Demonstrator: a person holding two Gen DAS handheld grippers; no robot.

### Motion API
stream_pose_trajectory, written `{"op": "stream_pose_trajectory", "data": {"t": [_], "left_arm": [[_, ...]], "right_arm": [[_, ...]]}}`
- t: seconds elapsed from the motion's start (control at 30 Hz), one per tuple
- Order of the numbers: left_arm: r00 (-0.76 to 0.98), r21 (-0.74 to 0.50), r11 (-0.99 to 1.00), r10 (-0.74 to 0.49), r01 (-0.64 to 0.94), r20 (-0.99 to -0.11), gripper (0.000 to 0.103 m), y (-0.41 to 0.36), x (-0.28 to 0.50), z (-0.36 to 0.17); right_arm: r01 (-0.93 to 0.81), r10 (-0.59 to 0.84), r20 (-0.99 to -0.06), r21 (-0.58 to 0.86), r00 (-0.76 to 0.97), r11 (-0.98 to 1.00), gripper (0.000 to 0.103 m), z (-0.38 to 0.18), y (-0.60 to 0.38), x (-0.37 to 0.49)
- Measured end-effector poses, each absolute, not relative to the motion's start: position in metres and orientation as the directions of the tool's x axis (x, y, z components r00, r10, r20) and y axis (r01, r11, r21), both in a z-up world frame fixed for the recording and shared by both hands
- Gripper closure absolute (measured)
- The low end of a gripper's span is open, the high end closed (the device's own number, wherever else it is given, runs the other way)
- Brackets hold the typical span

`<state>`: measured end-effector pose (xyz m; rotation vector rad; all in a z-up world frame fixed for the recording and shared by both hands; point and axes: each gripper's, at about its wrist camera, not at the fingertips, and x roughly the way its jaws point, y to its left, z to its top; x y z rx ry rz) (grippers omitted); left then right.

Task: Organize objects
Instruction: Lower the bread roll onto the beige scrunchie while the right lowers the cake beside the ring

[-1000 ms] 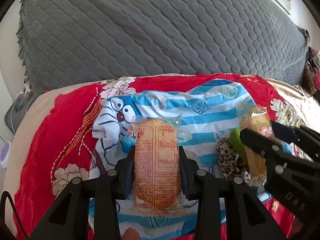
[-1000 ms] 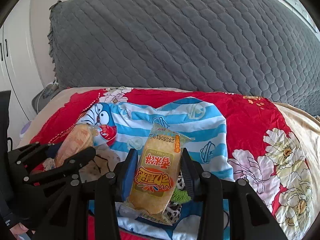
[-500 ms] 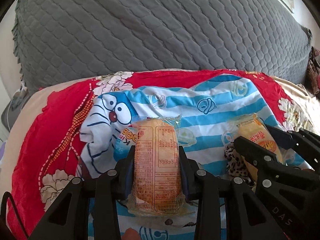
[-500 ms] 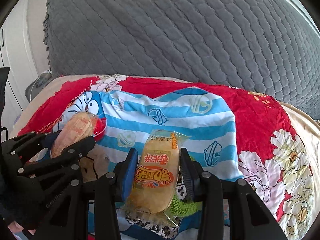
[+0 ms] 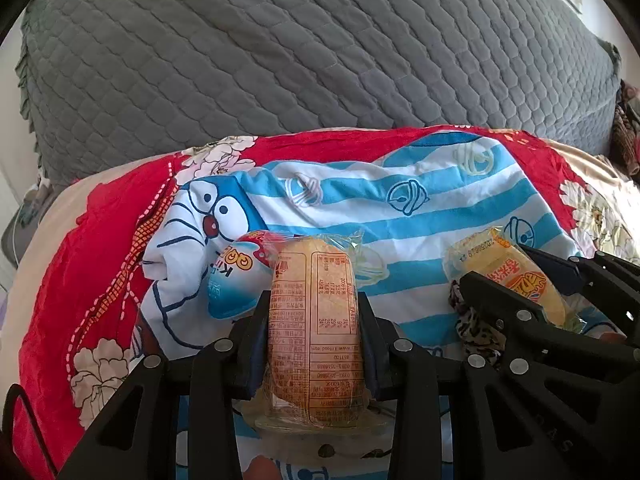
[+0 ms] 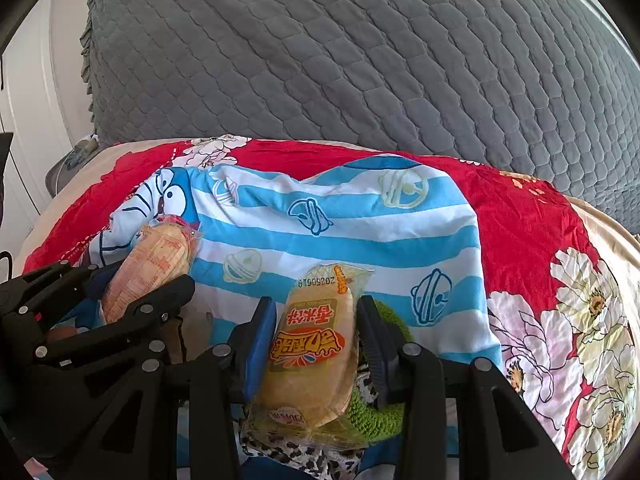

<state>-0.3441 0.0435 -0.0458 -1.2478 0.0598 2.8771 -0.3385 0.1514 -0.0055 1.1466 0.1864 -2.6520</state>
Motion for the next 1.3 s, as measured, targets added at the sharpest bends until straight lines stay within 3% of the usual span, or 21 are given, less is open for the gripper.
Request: {"op": "stream_pose_trajectory", "data": {"t": [0.47, 0.63, 0.8, 0.93, 1.13, 1.3], "left_arm": [[-0.672, 0.042, -0.999, -0.032, 0.001, -0.74, 0.057, 0.036, -0.341, -0.048], [-0.671, 0.034, -0.999, -0.021, -0.006, -0.741, 0.045, 0.033, -0.335, -0.044], [-0.668, 0.027, -1.0, -0.017, -0.006, -0.744, 0.042, 0.03, -0.33, -0.042], [-0.667, 0.029, -1.0, -0.02, -0.002, -0.745, 0.031, 0.028, -0.327, -0.039], [-0.664, 0.018, -1.0, -0.01, -0.005, -0.748, 0.029, 0.027, -0.322, -0.035], [-0.665, 0.003, -1.0, -0.005, 0.005, -0.747, 0.026, 0.026, -0.319, -0.032]], "right_arm": [[0.275, -0.174, -0.726, -0.022, -0.666, -0.961, 0.061, -0.006, 0.153, -0.335], [0.275, -0.176, -0.734, -0.015, -0.656, -0.961, 0.061, -0.006, 0.155, -0.333], [0.28, -0.176, -0.739, -0.018, -0.65, -0.96, 0.06, -0.005, 0.157, -0.329], [0.272, -0.17, -0.744, -0.016, -0.647, -0.962, 0.053, -0.004, 0.16, -0.326], [0.26, -0.165, -0.742, -0.013, -0.649, -0.966, 0.038, 0.001, 0.169, -0.323], [0.249, -0.181, -0.74, 0.019, -0.647, -0.968, 0.034, 0.007, 0.178, -0.321]]}}
